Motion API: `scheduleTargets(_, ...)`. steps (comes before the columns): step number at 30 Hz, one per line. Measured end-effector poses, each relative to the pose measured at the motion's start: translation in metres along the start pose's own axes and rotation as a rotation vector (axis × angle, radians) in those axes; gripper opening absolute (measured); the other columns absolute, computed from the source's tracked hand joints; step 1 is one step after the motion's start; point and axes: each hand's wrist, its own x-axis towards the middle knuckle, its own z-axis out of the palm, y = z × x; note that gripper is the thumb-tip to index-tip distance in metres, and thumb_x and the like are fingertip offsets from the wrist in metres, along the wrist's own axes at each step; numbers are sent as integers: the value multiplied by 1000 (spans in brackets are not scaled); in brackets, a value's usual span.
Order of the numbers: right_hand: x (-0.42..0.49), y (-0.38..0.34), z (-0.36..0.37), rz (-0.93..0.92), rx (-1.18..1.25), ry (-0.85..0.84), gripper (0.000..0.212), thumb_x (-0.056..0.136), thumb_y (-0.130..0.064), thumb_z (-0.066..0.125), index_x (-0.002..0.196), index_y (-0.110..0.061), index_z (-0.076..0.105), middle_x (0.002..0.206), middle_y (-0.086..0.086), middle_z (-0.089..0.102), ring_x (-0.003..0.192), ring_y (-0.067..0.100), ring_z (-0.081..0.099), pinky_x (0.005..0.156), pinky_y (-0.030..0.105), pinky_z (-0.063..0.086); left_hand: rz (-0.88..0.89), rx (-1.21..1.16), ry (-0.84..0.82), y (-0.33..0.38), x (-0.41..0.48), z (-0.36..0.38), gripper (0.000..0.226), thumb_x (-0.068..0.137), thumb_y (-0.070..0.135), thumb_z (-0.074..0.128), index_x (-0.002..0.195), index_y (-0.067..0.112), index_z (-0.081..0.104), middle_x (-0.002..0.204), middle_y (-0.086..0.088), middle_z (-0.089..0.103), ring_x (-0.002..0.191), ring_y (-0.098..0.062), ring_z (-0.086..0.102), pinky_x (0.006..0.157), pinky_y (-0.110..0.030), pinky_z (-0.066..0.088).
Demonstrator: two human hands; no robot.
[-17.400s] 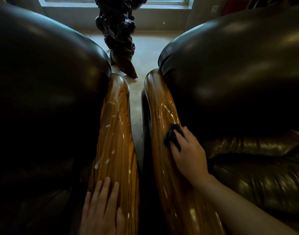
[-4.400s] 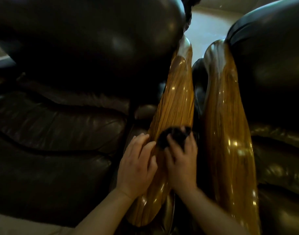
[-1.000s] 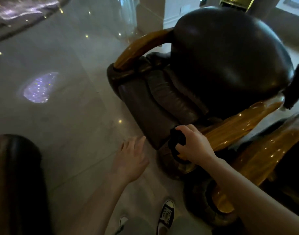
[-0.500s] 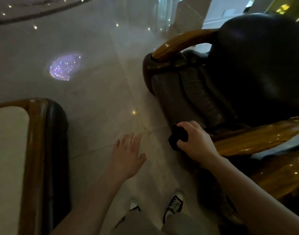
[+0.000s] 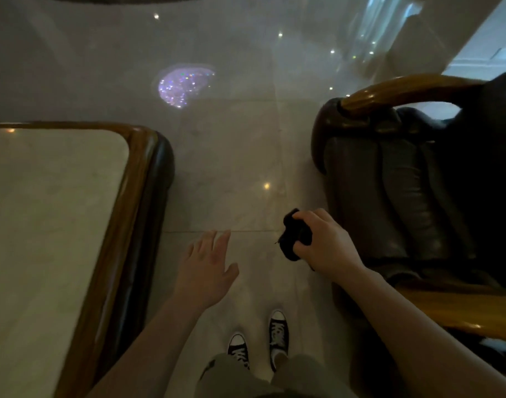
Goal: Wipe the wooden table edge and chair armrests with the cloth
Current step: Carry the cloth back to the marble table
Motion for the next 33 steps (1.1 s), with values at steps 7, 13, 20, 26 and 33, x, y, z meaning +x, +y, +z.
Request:
scheduleTargets(7, 75, -32, 28, -237, -67, -218, 51, 82, -31, 66, 131, -29, 51, 122, -6, 50, 91, 15, 55, 76, 30, 49, -306, -56, 60, -27, -1, -6, 65, 90, 49, 45, 146, 23, 25, 148, -6, 33, 137, -27, 33, 114, -42, 20)
scheduleTargets(13, 114, -71, 60, -431, -69, -380, 51, 81, -26, 69, 130, -24, 55, 113, -7, 45, 89, 14, 52, 73, 12, 39, -529, -147, 78, -61, -20, -12, 67, 94, 49, 44, 151, 26, 18, 160, -5, 18, 148, -24, 11, 120, -45, 9)
scheduleTargets(20, 136, -140, 109, -548, -109, -497, 49, 82, -28, 67, 129, -26, 53, 113, -4, 46, 93, 20, 56, 84, 37, 51, -704, -171, 68, -119, -47, -17, 71, 92, 53, 42, 153, 28, 15, 162, -3, 12, 148, -25, 11, 119, -47, 16)
scheduleTargets(26, 157, -216, 173, -592, -148, -532, 50, 82, -25, 66, 130, -23, 53, 113, -3, 48, 95, 20, 54, 84, 36, 49, -764, -220, 99, -201, -65, -23, 70, 91, 52, 43, 152, 28, 18, 161, -3, 16, 148, -24, 13, 120, -44, 17)
scheduleTargets(33, 167, -293, 254, -587, -146, -593, 52, 84, -26, 66, 133, -26, 51, 117, -5, 46, 93, 12, 46, 76, 25, 38, -766, -239, 87, -303, -88, -35, 67, 91, 50, 43, 149, 25, 22, 157, -7, 23, 144, -27, 22, 115, -43, 26)
